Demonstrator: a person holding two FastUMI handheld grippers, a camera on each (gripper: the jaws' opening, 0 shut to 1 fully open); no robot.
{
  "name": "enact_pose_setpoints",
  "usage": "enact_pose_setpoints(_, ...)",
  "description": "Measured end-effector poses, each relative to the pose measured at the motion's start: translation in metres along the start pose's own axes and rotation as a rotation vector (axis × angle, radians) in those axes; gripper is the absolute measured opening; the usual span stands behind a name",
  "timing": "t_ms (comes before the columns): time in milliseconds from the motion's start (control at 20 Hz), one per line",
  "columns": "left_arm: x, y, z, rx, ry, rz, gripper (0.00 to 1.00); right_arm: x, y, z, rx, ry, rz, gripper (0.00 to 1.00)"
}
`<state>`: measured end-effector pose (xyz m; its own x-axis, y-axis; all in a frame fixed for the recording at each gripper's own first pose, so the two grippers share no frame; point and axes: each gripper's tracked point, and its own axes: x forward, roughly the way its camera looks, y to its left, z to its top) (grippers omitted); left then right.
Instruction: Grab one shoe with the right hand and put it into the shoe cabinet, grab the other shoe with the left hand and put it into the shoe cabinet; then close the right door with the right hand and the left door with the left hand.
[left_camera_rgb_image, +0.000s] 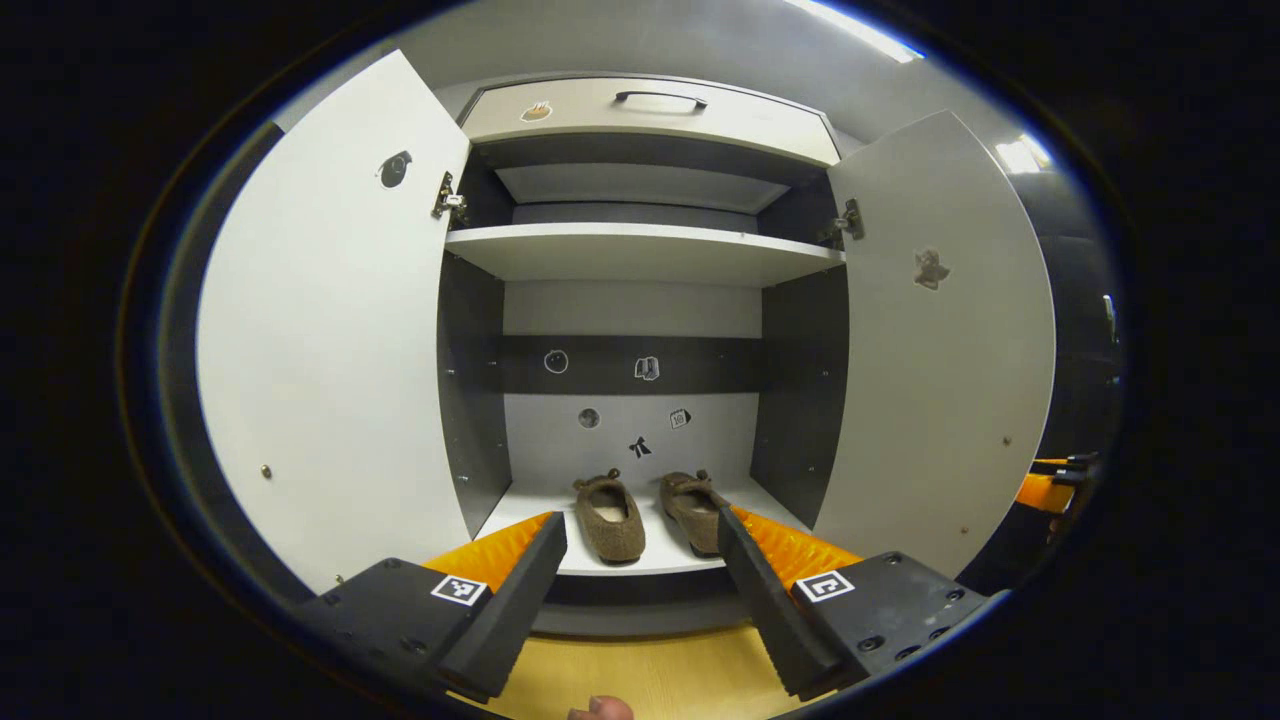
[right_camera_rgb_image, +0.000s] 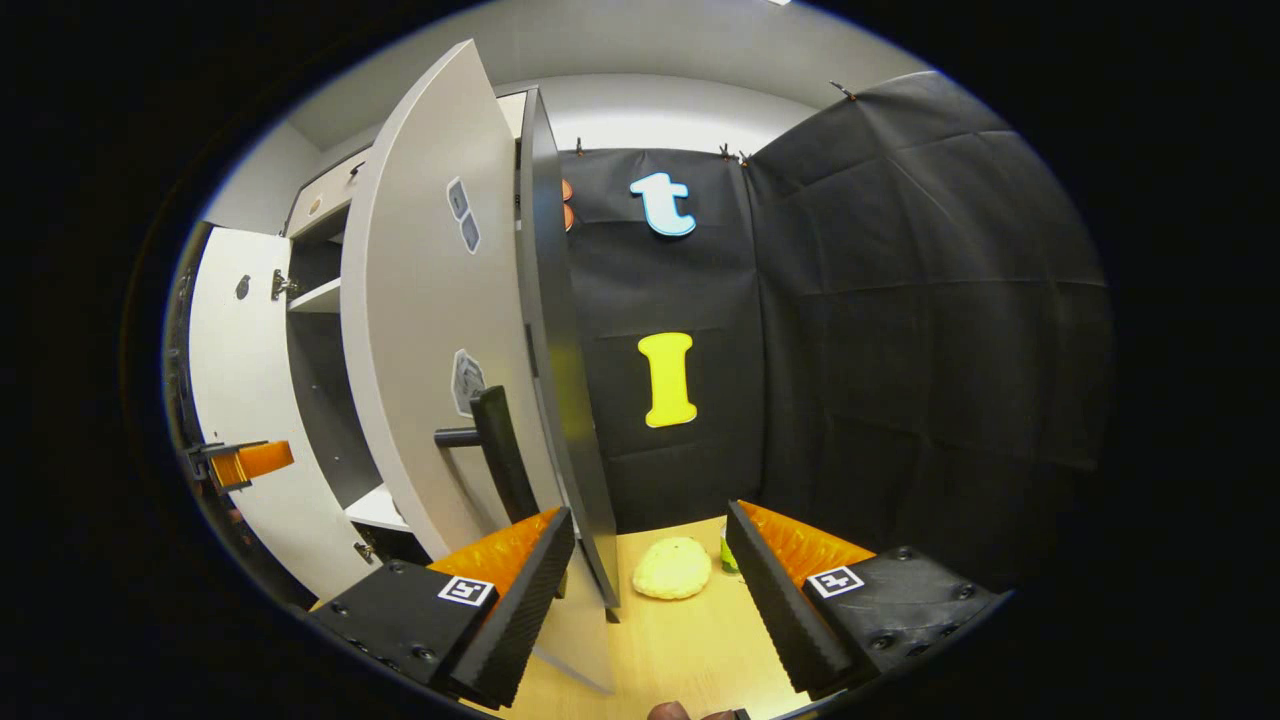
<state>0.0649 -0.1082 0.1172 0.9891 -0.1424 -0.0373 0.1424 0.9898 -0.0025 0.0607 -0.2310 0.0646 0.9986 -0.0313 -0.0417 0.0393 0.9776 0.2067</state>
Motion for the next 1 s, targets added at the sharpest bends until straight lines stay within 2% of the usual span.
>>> enact_pose_setpoints(250,-0.035,0.016,-0.024,-0.061,0.061,-0.001,0.96,-0.006,0.018,0.000,-0.034,-0.005,0.015,0.97)
enact_pose_setpoints(300,-0.040,0.020,-0.029,-0.067,0.072,0.002,0.96,-0.007,0.024,-0.001,-0.033,0.000,0.021,1.00)
enact_pose_setpoints(350,-0.046,0.023,-0.033,-0.073,0.084,0.005,0.97,-0.007,0.029,-0.003,-0.031,0.003,0.029,0.97)
enact_pose_setpoints(400,-0.050,0.026,-0.036,-0.081,0.092,0.007,0.96,-0.008,0.034,-0.004,-0.029,0.004,0.035,1.00)
enact_pose_setpoints(500,-0.058,0.031,-0.040,-0.091,0.093,0.014,0.95,-0.010,0.047,-0.006,-0.024,0.004,0.054,0.98)
enact_pose_setpoints(700,-0.071,0.041,-0.048,-0.088,0.087,0.026,0.95,-0.012,0.085,-0.014,-0.030,0.015,0.118,1.00)
enact_pose_setpoints(750,-0.075,0.045,-0.049,-0.089,0.089,0.032,0.95,-0.011,0.096,-0.016,-0.035,0.015,0.133,0.98)
enact_pose_setpoints(1000,-0.090,0.079,-0.061,-0.094,0.100,0.084,0.95,0.001,0.152,-0.025,-0.038,0.017,0.196,0.98)
